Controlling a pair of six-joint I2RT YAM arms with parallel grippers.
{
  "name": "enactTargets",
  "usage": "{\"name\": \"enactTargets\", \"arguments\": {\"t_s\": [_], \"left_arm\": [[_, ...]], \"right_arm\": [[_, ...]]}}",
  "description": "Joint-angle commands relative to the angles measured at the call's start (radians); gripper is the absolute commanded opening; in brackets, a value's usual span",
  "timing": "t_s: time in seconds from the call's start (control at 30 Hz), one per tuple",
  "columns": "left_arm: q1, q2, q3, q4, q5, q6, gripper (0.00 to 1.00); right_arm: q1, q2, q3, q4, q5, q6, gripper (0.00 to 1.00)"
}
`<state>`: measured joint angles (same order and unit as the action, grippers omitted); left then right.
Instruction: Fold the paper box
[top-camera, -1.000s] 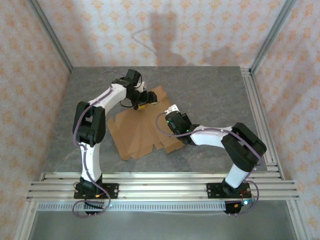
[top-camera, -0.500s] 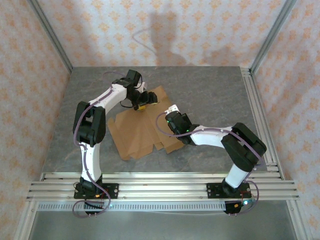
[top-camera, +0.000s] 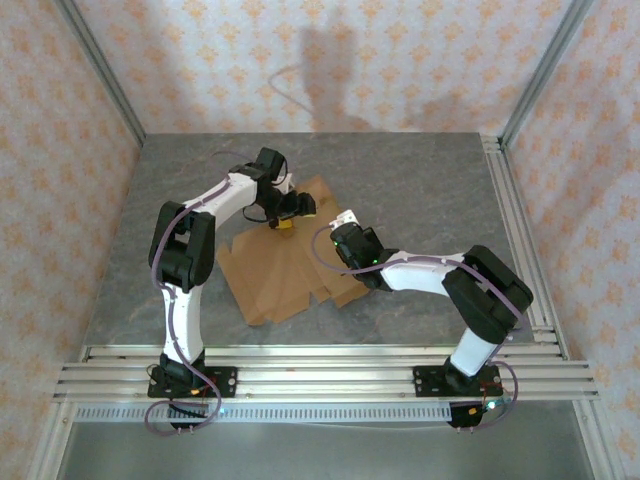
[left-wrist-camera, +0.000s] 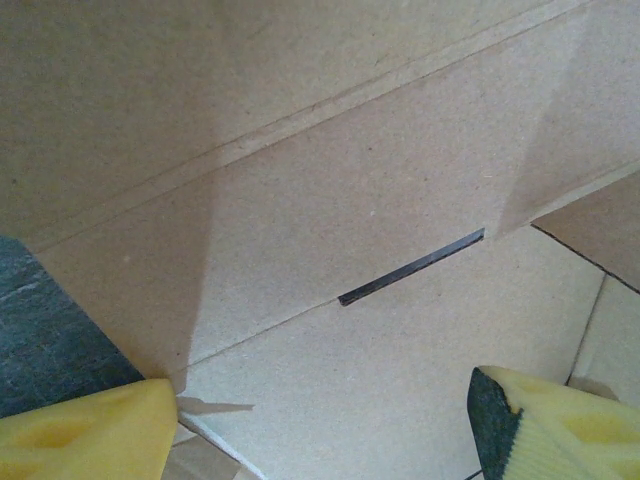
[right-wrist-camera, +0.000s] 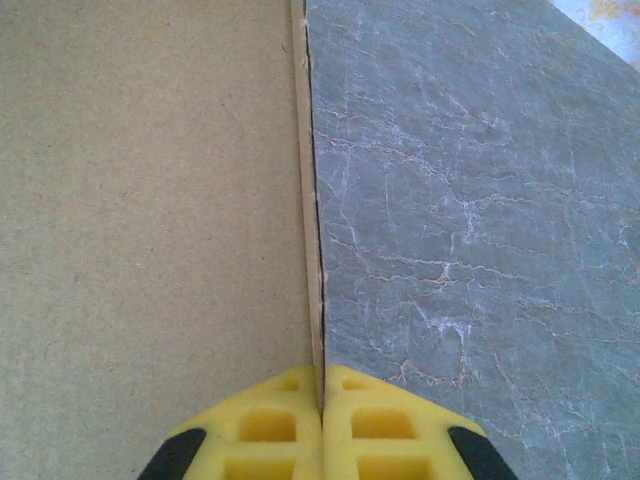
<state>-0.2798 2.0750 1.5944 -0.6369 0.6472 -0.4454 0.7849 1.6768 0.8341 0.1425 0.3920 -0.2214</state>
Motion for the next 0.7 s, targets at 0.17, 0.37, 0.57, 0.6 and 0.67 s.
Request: {"name": "enactTargets", "arguments": {"t_s": [0.17,0.37,0.57,0.6,0.67], "left_arm": [[-0.004,-0.129,0.034,0.025,-0.065,0.005,0.84],[-0.004,-0.264,-0.012,0.092,-0.235,0.052,1.0],[0.0,-0.329,-0.033,0.183,-0.316,0.128,1.0],[0.003,-0.332,-0.031,0.199,-0.326,0.137,1.0],[0.015,-0.339,-0.032,0.236,-0.338,0.137,1.0]], "right_arm": [[0.005,-0.031,0.042,-0.045,-0.054,0.004,0.0],[0.005,-0.017,0.071,-0.07,-0.042,-0.037,0.0],[0.004,0.013,0.125,-0.109,0.004,-0.145,0.0],[0.005,0.018,0.134,-0.116,0.014,-0.171,0.0],[0.005,0.028,0.15,-0.13,0.026,-0.217,0.0]]}}
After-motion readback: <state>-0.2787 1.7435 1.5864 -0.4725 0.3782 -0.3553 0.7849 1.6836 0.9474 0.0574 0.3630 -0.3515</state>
